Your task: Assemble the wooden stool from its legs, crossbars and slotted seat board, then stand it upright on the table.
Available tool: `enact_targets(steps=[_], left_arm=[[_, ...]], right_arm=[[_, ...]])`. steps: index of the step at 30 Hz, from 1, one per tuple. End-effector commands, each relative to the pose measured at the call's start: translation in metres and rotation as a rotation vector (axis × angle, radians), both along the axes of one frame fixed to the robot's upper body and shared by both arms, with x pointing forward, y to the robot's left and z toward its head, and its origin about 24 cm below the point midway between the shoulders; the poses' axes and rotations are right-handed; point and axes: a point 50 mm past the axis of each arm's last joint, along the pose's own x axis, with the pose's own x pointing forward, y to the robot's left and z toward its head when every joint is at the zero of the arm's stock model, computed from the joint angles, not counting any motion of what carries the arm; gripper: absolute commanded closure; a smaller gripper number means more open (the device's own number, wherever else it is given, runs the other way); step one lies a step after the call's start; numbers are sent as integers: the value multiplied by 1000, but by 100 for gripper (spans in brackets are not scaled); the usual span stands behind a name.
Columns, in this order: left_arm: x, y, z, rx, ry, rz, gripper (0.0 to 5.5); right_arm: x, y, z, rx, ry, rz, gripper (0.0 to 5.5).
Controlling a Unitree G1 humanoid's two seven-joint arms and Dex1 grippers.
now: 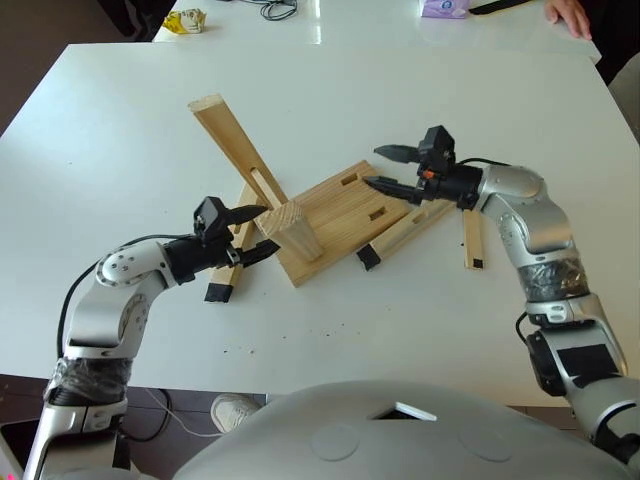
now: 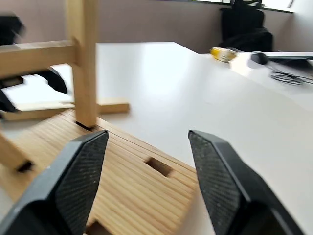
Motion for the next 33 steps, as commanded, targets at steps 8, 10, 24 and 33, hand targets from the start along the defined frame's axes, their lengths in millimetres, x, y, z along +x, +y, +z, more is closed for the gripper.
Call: enact_targets(steps=[8, 10, 24, 33], left_arm=[[-36, -23, -5, 18, 91, -52, 159], [-31, -26, -12, 56, 103, -50, 159], [-8, -18, -41, 322, 127, -51, 159], [0, -3, -36, 355, 102, -39, 159]], right_arm=[[13, 2, -43, -277, -60, -42, 247], [11, 2, -47, -330, -55, -4, 247], [-25, 8, -50, -509, -46, 378, 247], [-46, 5, -52, -548, -13, 467, 247]])
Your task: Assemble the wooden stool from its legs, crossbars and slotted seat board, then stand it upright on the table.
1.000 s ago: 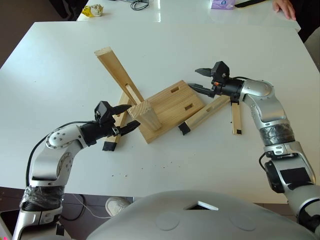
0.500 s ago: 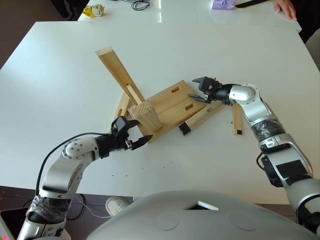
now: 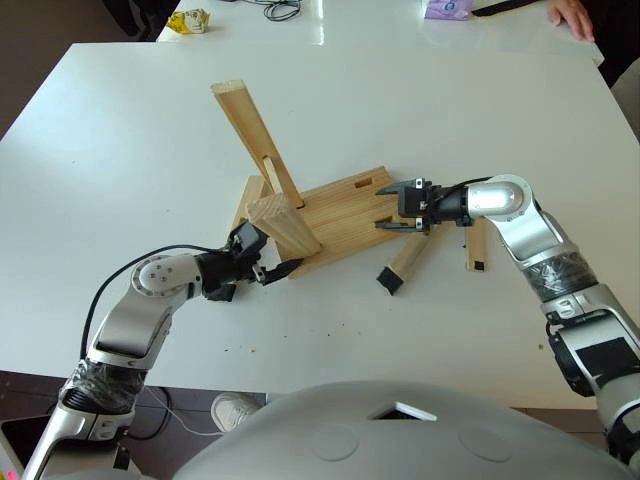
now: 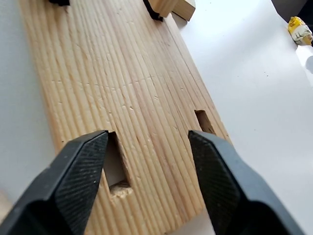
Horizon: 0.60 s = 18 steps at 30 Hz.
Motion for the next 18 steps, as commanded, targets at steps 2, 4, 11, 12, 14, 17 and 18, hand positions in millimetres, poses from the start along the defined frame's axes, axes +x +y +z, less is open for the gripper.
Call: enact_targets(steps=[2, 4, 11, 12, 14, 17, 18], left_arm=[[0, 22, -11, 128, 51, 58, 159], [5, 22, -11, 131, 38, 61, 159], [27, 20, -18, 156, -7, 64, 159], [29, 20, -18, 157, -12, 71, 159], [34, 22, -19, 162, -22, 80, 159], [41, 27, -19, 174, -41, 102, 159], [44, 27, -19, 177, -47, 108, 159]], right_arm=[[-20, -4, -22, -99, 114, 58, 247], [-21, 0, -19, -93, 112, 78, 247], [-26, 12, -10, -67, 111, 138, 247], [-28, 12, -10, -69, 116, 149, 247], [-33, 13, -11, -70, 130, 162, 247], [-42, 17, -15, -65, 151, 188, 247], [-44, 19, -16, -59, 154, 191, 247]])
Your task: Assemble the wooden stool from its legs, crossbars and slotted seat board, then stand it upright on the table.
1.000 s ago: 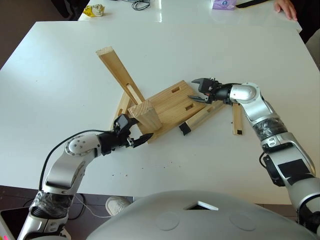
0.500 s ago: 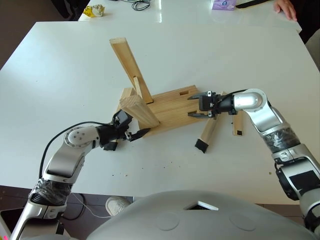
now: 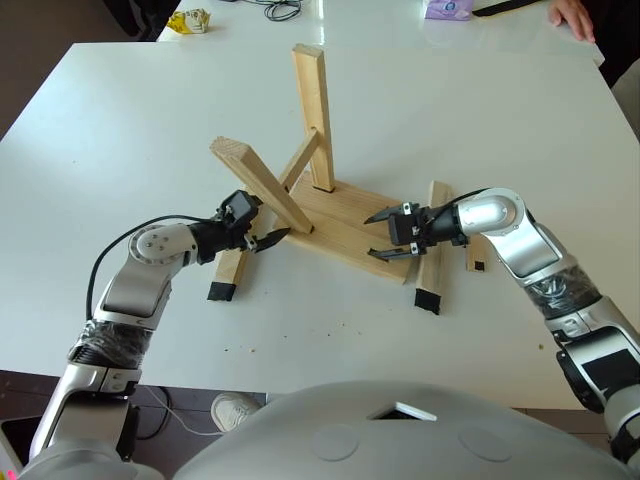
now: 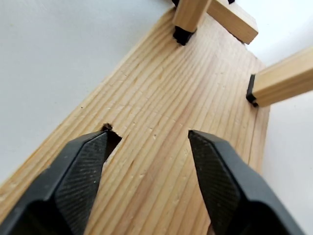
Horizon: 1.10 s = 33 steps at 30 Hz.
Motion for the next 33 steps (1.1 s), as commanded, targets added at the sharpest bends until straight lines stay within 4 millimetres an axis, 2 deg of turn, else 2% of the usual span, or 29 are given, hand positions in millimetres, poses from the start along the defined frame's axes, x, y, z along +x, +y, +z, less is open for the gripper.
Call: enact_targets(steps=[1, 16, 20, 23, 27, 32, 33], left_arm=[[4, 14, -21, 98, 68, 80, 159], [55, -21, -27, 81, -10, 39, 159], [62, -27, -26, 62, -28, 45, 159], [68, -24, -20, 45, -70, 83, 159], [66, -3, 4, -10, -152, 180, 159], [32, 31, 34, 24, -208, 260, 159], [19, 38, 43, 40, -201, 274, 159]], right_arm=[[-17, 5, -16, -32, 79, 41, 247], [-18, 44, -17, 60, 66, 46, 247], [-11, 53, -18, 93, 43, -5, 247], [-3, 57, -7, 180, 45, -97, 247], [3, 46, 26, 321, 40, -233, 247], [-12, 12, 54, 349, 25, -320, 247], [-15, -3, 55, 305, -2, -353, 247]])
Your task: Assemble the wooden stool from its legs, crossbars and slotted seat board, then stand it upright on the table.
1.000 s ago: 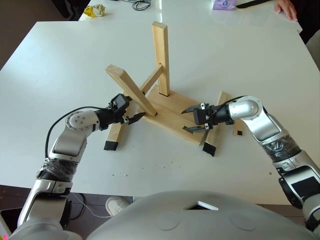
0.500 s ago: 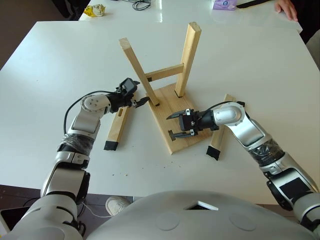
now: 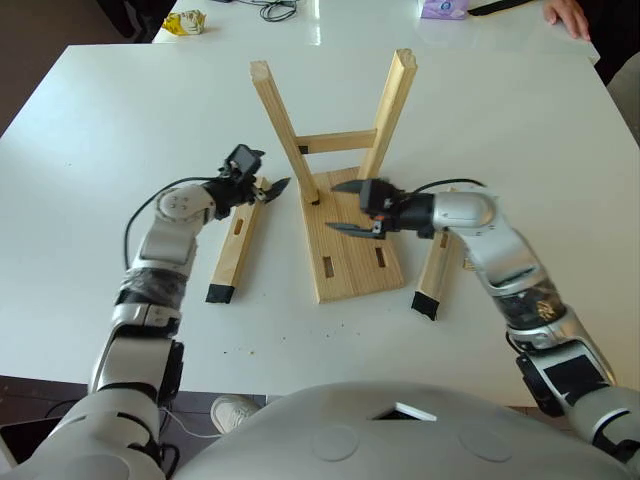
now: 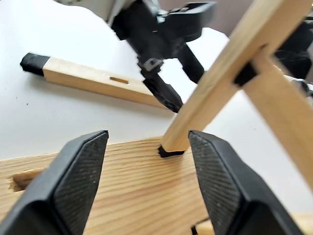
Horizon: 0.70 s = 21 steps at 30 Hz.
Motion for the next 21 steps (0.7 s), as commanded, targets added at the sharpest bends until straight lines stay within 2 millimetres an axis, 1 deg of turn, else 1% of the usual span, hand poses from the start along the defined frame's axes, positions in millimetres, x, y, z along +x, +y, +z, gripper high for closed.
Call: enact_targets(steps=[1, 3, 4, 6, 9, 13, 17, 21], left_arm=[[-41, 26, 29, 60, 11, 60, 159], [-66, 23, 35, 86, 76, 15, 159], [-80, 19, 34, 112, 121, -42, 159], [-99, 10, 32, 146, 195, -132, 159], [-106, -1, 33, 177, 231, -218, 159], [-119, -15, 28, 263, 262, -334, 159], [-120, -30, 19, 274, 254, -364, 159], [-121, -40, 4, 297, 249, -384, 159]], right_arm=[[-14, -43, 7, -110, -16, -105, 247], [-15, -61, 1, -213, -44, -154, 247], [-13, -67, -4, -246, -43, -180, 247], [-11, -73, -14, -288, -39, -212, 247], [-12, -75, -21, -316, -34, -230, 247], [-15, -80, -29, -398, -43, -185, 247], [-21, -78, -39, -452, -32, -109, 247], [-29, -72, -41, -448, -17, -45, 247]])
